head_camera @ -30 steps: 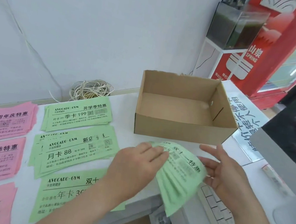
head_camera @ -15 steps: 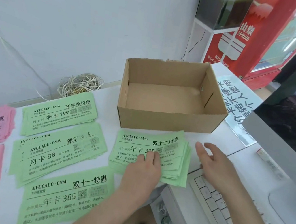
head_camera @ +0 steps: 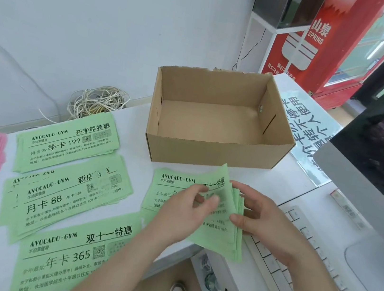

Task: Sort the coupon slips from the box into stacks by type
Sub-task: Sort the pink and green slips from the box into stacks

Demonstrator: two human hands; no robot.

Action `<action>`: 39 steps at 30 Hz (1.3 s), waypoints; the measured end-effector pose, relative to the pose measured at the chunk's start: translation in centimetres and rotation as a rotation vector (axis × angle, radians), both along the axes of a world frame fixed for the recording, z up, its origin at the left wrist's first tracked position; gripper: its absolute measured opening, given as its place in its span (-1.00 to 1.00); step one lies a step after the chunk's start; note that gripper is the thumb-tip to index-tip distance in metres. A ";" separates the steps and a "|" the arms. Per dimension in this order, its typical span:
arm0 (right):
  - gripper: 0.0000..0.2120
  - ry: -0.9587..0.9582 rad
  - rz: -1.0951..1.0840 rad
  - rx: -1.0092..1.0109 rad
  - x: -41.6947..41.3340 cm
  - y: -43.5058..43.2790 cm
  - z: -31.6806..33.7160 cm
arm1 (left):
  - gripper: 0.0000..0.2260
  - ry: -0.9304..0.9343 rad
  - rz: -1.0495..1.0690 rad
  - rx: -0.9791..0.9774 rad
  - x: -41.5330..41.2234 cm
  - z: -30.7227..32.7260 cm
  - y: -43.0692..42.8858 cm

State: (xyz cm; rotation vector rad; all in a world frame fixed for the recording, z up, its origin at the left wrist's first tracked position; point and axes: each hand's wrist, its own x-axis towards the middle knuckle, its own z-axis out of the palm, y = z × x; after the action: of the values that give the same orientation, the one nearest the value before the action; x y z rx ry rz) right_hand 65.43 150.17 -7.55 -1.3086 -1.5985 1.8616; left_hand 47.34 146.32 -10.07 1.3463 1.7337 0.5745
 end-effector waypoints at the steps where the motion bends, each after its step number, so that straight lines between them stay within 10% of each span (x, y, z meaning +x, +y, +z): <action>1: -0.46 0.023 0.020 -0.008 -0.1 0.0 0.0 | -0.51 -0.016 0.013 -0.020 0.3 0.3 0.4; 9: -0.50 0.054 -0.098 -0.079 0.4 0.4 -1.1 | -0.76 -0.262 0.241 -0.075 -0.1 -0.2 1.1; 14: -0.56 -0.327 -0.227 0.207 0.4 0.5 -2.3 | -0.42 -0.472 0.494 0.025 -0.8 -2.1 -0.2; 28: -0.66 -0.600 -0.285 0.471 -1.3 3.1 -2.3 | -0.61 -0.281 0.513 0.394 -3.4 -0.3 -0.5; 32: -0.73 -0.407 -0.353 0.345 -1.7 3.7 -2.1 | -0.77 0.033 0.257 0.323 -2.3 -0.8 0.0; 35: -0.80 0.015 -0.409 0.012 -2.1 2.9 -2.0 | -0.86 0.010 0.143 0.174 -0.6 -1.1 0.9; 39: -0.78 0.057 -0.358 -0.005 -2.6 2.1 -2.4 | -0.69 -0.061 0.157 0.053 -0.1 -0.4 2.4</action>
State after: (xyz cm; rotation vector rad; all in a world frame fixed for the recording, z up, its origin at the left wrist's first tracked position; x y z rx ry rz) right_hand 62.85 152.31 -9.98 -1.4210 -1.2347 1.6668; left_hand 47.25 148.76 -10.47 1.2228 1.7952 0.7464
